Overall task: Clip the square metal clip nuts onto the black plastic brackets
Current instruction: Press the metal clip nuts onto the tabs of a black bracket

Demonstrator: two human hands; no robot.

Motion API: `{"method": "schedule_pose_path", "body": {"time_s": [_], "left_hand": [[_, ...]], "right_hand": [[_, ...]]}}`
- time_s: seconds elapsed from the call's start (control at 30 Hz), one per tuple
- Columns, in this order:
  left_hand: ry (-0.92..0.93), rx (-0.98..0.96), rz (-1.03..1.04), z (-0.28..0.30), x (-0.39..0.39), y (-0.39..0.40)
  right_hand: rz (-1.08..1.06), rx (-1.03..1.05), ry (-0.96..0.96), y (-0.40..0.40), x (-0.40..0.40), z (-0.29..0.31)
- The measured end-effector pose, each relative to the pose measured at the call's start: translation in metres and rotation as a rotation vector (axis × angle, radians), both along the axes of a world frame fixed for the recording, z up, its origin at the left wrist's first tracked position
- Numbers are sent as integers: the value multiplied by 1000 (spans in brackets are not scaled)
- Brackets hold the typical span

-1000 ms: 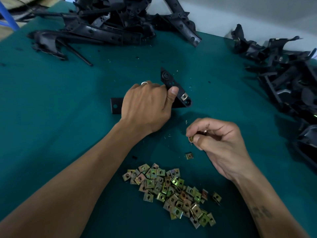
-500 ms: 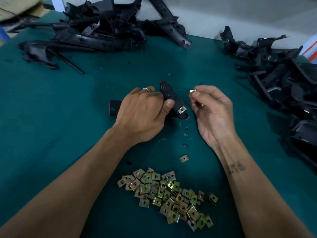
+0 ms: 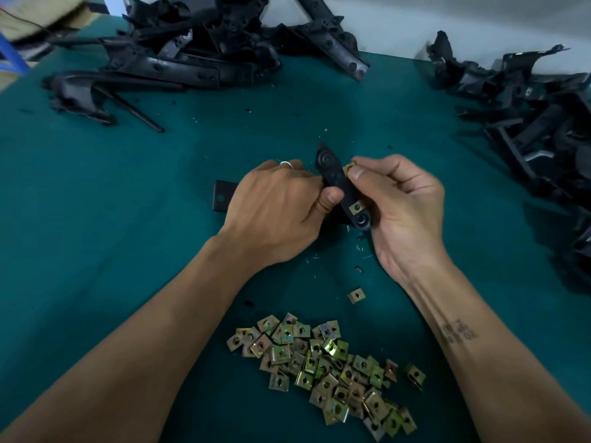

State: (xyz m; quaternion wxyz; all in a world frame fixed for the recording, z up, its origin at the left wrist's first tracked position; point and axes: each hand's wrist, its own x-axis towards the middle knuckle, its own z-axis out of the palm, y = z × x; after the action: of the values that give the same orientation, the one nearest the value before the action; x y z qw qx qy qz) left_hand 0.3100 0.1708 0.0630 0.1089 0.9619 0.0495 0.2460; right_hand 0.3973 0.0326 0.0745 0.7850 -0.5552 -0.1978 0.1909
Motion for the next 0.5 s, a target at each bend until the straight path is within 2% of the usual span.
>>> {"method": "schedule_pose_path", "body": {"time_s": [0.23,0.5], "left_hand": [[-4,4,2,2,-2,-2],[42,-5,2,4,-3,-1]], "right_hand": [[-44,-90,-264,0,-2,-1],[-70,-39,-234,3,-9,-3]]}}
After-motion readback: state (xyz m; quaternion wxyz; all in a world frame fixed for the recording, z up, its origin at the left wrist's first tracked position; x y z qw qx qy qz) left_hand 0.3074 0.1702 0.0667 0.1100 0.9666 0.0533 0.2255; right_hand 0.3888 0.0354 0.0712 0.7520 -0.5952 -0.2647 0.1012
